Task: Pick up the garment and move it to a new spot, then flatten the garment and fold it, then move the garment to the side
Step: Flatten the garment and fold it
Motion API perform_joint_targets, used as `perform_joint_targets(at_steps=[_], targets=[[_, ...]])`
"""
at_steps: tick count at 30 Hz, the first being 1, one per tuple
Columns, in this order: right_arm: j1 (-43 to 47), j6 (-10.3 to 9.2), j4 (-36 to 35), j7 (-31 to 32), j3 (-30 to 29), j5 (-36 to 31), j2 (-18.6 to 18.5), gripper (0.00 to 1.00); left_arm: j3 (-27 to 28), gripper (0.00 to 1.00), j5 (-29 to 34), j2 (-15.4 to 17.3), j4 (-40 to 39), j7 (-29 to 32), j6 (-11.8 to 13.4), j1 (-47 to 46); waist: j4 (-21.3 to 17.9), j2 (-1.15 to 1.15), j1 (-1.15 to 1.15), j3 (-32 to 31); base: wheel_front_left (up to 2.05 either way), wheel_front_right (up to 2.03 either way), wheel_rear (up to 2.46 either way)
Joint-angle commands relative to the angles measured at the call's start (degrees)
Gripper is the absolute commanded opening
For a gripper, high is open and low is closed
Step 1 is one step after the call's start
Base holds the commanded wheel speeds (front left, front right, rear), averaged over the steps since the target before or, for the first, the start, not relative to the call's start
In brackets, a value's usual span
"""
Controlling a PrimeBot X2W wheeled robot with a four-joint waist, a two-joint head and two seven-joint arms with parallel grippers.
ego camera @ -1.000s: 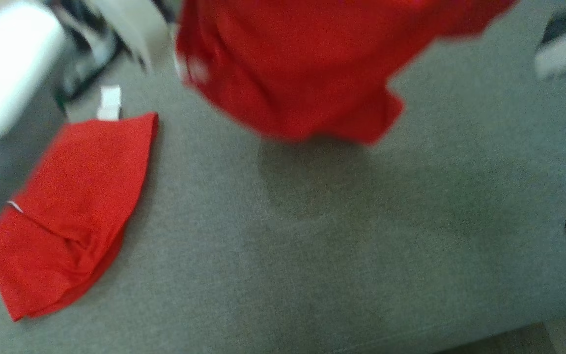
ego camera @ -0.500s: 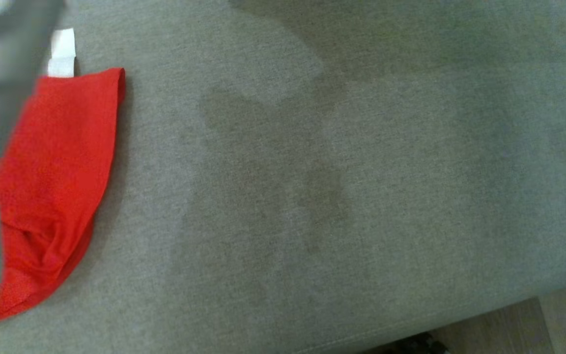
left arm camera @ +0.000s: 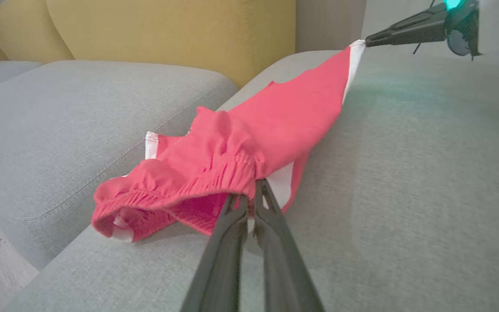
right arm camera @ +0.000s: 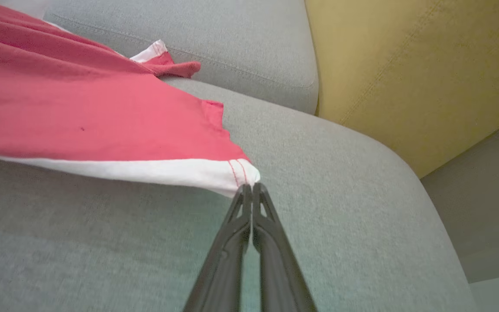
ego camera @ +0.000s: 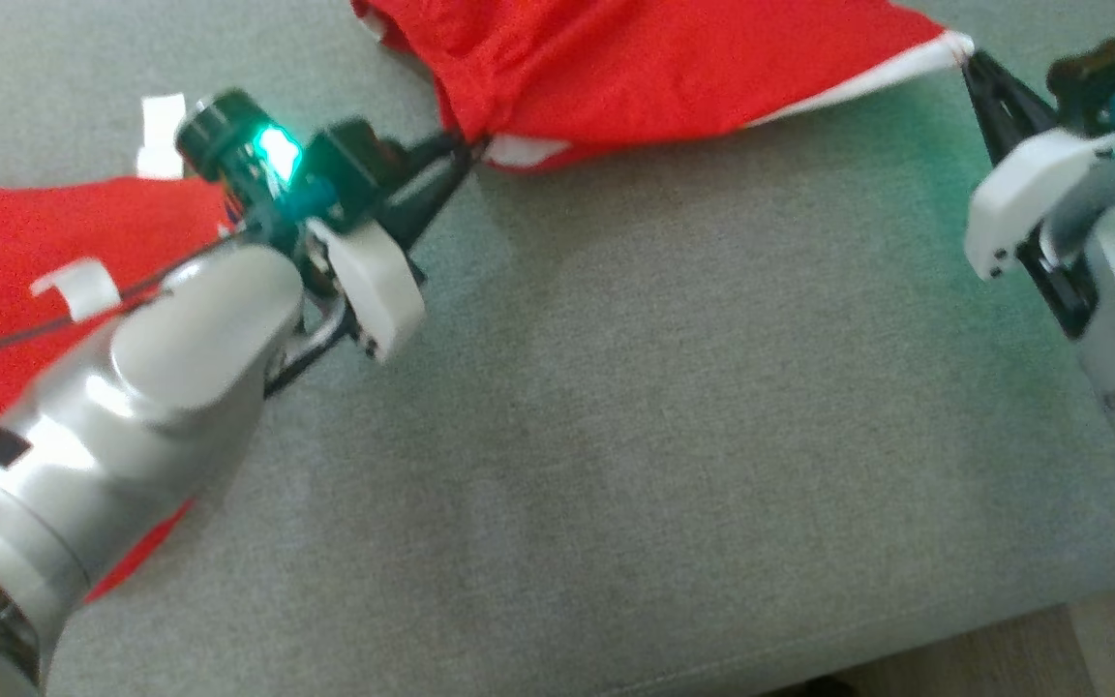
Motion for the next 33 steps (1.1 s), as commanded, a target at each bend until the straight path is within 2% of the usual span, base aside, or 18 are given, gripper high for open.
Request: perform_joint_targets(at_steps=[1, 2, 7, 16, 24, 29, 33], targets=[[1.2, -0.04, -2.0, 0.8, 2.3, 2.5, -2.4, 0.00, 1.6, 0.00, 0.6, 1.6, -2.0, -0.1, 0.1, -1.2, 0.2, 0.00, 0.01, -1.6, 0.00, 0.00, 0.00], [2.9, -0.04, -3.1, 2.6, 5.7, 5.8, -4.7, 0.00, 1.3, 0.00, 1.6, 1.7, -2.9, -0.2, 0.1, 1.0, 0.3, 0.00, 0.01, -3.0, 0.00, 0.00, 0.00], [6.6, -0.04, -7.3, 7.9, 11.9, 13.5, -9.8, 0.00, 1.1, 0.00, 3.5, 0.9, -5.1, -0.4, 1.3, 5.5, 0.2, 0.00, 0.01, -6.2, 0.00, 0.00, 0.00], [13.4, -0.04, -16.0, 14.2, 16.2, 23.5, -18.4, 0.00, 0.9, 0.00, 3.8, -0.7, -10.3, -0.2, 5.0, 13.5, -0.7, 0.00, 0.01, -12.5, 0.00, 0.00, 0.00], [21.5, -0.04, -24.6, 17.5, 13.4, 28.5, -26.1, 0.00, 0.9, 0.00, 3.1, -1.4, -18.4, 1.1, 9.3, 20.2, -0.7, 0.00, 0.01, -15.5, 0.00, 0.00, 0.00], [23.8, -0.04, -28.2, 16.7, 9.3, 28.1, -27.6, 0.00, 1.1, 0.00, 2.8, -1.0, -21.9, 1.9, 11.1, 21.0, -0.2, 0.00, 0.01, -14.5, 0.00, 0.00, 0.00], [23.6, -0.04, -30.5, 15.6, 4.7, 25.3, -26.4, 0.00, 2.4, 0.00, 2.5, -0.5, -23.0, 2.3, 12.3, 19.8, 0.8, 0.00, 0.01, -12.5, 0.00, 0.00, 0.00]])
